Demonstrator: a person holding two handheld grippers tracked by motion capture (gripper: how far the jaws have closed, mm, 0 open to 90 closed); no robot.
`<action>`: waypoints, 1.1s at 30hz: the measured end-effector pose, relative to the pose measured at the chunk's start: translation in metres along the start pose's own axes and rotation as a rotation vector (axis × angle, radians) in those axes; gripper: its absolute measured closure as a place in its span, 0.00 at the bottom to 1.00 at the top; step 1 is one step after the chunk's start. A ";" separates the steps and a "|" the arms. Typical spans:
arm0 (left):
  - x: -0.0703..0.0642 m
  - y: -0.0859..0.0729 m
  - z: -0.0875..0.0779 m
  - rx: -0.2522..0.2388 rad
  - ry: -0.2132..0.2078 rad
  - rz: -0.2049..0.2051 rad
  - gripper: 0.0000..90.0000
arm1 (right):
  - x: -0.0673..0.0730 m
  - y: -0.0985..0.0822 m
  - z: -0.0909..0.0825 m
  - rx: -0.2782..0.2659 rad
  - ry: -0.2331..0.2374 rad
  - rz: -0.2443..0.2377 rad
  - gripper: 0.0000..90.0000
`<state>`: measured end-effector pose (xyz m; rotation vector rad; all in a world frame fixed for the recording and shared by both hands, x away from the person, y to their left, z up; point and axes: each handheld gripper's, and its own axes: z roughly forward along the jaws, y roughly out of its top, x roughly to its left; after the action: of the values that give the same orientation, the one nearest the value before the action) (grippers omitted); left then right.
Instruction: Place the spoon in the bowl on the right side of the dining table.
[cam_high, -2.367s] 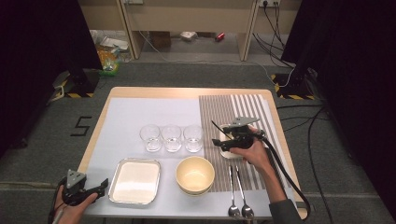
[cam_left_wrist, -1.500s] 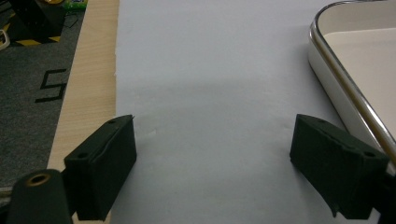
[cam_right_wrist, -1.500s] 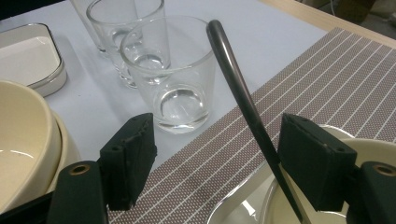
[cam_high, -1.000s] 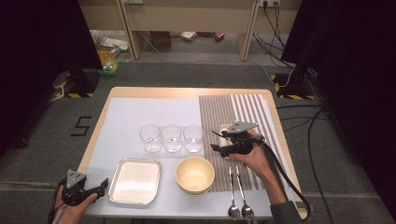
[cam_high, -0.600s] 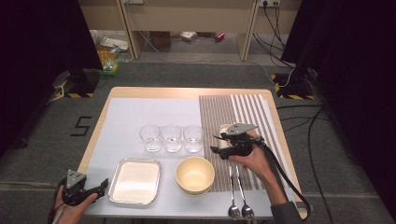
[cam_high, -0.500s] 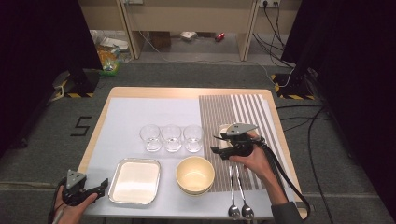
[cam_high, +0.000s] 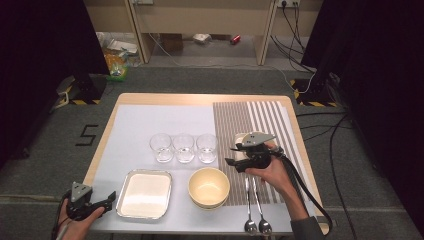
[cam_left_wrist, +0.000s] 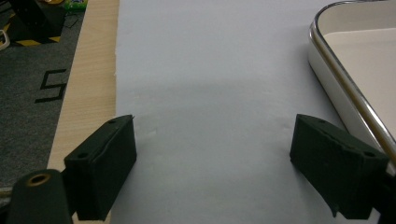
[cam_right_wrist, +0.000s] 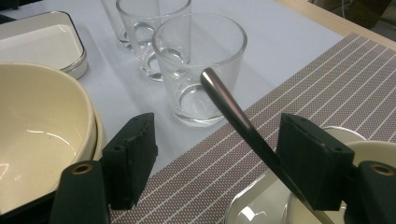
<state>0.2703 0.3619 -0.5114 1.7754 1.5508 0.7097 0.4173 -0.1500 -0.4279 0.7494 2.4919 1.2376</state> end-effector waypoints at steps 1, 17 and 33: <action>0.000 0.000 0.000 0.000 0.000 0.001 0.15 | 0.000 0.000 0.000 0.003 0.001 -0.002 0.34; 0.000 0.000 0.000 0.001 -0.002 0.000 0.15 | 0.004 0.001 -0.007 0.021 0.015 -0.023 0.36; 0.000 0.000 0.000 0.000 -0.001 0.000 0.15 | 0.008 -0.005 -0.019 0.047 0.024 -0.046 0.36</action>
<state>0.2702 0.3621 -0.5114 1.7761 1.5499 0.7084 0.4013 -0.1604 -0.4203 0.6885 2.5506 1.1830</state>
